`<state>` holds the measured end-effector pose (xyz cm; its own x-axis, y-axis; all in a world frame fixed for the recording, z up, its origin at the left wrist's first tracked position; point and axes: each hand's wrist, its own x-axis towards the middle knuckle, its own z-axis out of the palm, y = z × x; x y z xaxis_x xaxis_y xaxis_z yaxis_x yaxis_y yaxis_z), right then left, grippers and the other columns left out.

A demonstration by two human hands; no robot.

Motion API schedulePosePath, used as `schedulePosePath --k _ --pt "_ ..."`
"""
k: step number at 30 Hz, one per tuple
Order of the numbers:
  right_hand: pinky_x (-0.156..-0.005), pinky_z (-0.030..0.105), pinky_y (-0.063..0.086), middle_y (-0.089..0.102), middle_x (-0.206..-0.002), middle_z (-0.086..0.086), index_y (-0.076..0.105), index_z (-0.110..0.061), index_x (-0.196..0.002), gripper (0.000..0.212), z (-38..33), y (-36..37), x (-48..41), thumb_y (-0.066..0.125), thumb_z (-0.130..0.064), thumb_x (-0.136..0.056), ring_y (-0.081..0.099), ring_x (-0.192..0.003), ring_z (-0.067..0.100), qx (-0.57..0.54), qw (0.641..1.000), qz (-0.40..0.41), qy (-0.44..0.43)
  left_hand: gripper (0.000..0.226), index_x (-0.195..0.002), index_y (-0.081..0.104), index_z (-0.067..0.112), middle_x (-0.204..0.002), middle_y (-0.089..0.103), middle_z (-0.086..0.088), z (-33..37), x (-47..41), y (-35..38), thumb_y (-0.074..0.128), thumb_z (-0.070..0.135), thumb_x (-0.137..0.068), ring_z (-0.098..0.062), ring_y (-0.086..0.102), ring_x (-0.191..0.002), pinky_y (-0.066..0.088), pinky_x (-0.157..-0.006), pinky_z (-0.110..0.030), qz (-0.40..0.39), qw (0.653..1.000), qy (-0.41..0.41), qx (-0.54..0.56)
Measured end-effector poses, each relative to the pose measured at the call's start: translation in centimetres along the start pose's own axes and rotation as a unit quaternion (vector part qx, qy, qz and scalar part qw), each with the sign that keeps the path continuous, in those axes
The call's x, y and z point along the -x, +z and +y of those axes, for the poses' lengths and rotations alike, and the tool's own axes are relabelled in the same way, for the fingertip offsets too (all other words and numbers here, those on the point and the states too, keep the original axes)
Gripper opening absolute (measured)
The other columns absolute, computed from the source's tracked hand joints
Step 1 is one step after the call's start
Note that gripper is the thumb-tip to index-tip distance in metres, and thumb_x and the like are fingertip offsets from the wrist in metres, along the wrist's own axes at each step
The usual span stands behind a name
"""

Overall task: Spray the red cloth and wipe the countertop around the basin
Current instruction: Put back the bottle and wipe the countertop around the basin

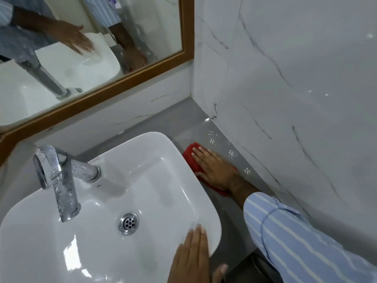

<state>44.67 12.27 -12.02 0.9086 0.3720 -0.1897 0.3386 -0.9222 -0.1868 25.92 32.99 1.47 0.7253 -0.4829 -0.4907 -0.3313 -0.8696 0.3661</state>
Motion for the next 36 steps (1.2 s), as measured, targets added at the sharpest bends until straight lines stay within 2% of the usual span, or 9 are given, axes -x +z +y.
schedulePosePath --k 3,6,8,9,11,20,26,33,36 --pt "-0.132 0.039 0.003 0.009 -0.177 0.002 0.015 -0.016 -0.167 0.073 0.8 0.7 -1.0 0.033 -0.056 -0.109 0.003 -0.163 0.016 -0.009 1.000 0.024 0.013 0.093 -0.091 0.087 0.023 -0.101 0.083 0.008 -0.8 0.4 0.3 0.000 0.051 -0.108 -0.010 0.081 -0.087 0.065 -0.058 -0.025 -0.024 0.998 0.016 -0.051" --pt "-0.133 0.044 0.004 0.010 -0.177 0.005 0.015 -0.014 -0.167 0.073 1.9 0.1 -3.0 0.030 -0.056 -0.109 0.004 -0.163 0.018 -0.017 0.997 0.040 0.069 0.098 -0.113 0.080 0.038 -0.123 0.074 0.024 -1.2 -0.7 -1.0 -0.016 0.054 -0.103 0.005 0.072 -0.109 0.063 -0.083 -0.017 -0.106 0.992 -0.005 -0.064" --pt "-0.133 0.047 0.005 0.010 -0.177 0.007 0.014 -0.010 -0.167 0.074 2.5 -0.1 -3.8 0.027 -0.055 -0.109 0.004 -0.164 0.021 -0.023 0.991 0.055 0.122 0.112 -0.157 0.040 0.036 -0.165 0.031 0.023 -1.6 -2.2 -0.8 -0.030 0.073 -0.077 0.002 0.031 -0.153 0.034 -0.124 -0.027 -0.074 0.995 0.038 -0.051" --pt "-0.133 0.048 0.005 0.010 -0.177 0.008 0.013 -0.009 -0.167 0.075 2.4 0.0 -3.9 0.026 -0.056 -0.109 0.004 -0.164 0.021 -0.024 0.988 0.055 0.141 0.120 -0.164 0.014 0.036 -0.172 0.007 0.023 -1.8 -2.0 -0.7 -0.031 0.078 -0.062 -0.001 0.007 -0.160 0.014 -0.132 -0.030 -0.129 0.991 0.034 -0.003" --pt "-0.133 0.049 0.006 0.010 -0.177 0.009 0.011 -0.008 -0.167 0.076 1.9 0.5 -3.2 0.025 -0.056 -0.109 0.004 -0.164 0.022 -0.023 0.985 0.061 0.161 0.121 -0.164 -0.003 0.037 -0.172 -0.008 0.023 -1.9 -1.8 -1.1 -0.029 0.079 -0.054 -0.001 -0.009 -0.160 0.001 -0.134 -0.028 -0.163 0.986 0.041 0.021" --pt "-0.130 0.056 0.015 0.017 -0.175 0.014 0.013 -0.023 -0.168 0.068 -0.6 4.5 8.4 0.019 -0.056 -0.109 0.011 -0.162 0.032 0.012 0.986 0.056 0.159 0.117 -0.164 0.004 0.034 -0.173 -0.002 0.020 -2.2 -1.7 -1.5 -0.022 0.077 -0.059 0.004 -0.003 -0.159 0.007 -0.133 -0.026 -0.151 0.983 0.050 0.088" --pt "-0.133 0.049 0.014 0.021 -0.173 0.021 0.024 0.002 -0.162 0.067 0.4 2.1 0.3 0.028 -0.040 -0.110 0.014 -0.162 0.033 0.054 0.990 0.081 0.104 0.118 -0.164 0.002 0.036 -0.172 -0.004 0.023 -2.4 -2.3 -0.9 -0.023 0.077 -0.057 0.005 -0.005 -0.158 0.006 -0.133 -0.024 -0.156 0.984 0.045 0.069" --pt "-0.133 0.043 0.008 0.009 -0.175 0.019 0.012 -0.001 -0.165 0.071 3.1 0.0 -7.5 0.033 -0.042 -0.111 0.010 -0.163 0.031 -0.007 0.989 0.074 0.129 0.129 -0.162 -0.002 0.044 -0.170 -0.007 0.030 -3.1 -2.8 0.1 -0.042 0.082 -0.046 0.006 -0.011 -0.157 -0.007 -0.134 -0.037 -0.153 0.987 0.039 0.031" --pt "-0.133 0.045 0.012 0.013 -0.174 0.021 0.017 0.000 -0.164 0.071 3.3 0.5 -5.0 0.038 -0.042 -0.111 0.014 -0.162 0.033 -0.031 0.984 0.081 0.158 0.116 -0.162 0.000 0.045 -0.169 -0.004 0.031 -3.0 -2.1 -0.1 -0.034 0.082 -0.057 0.008 -0.009 -0.157 -0.004 -0.134 -0.036 -0.136 0.989 0.028 0.049"
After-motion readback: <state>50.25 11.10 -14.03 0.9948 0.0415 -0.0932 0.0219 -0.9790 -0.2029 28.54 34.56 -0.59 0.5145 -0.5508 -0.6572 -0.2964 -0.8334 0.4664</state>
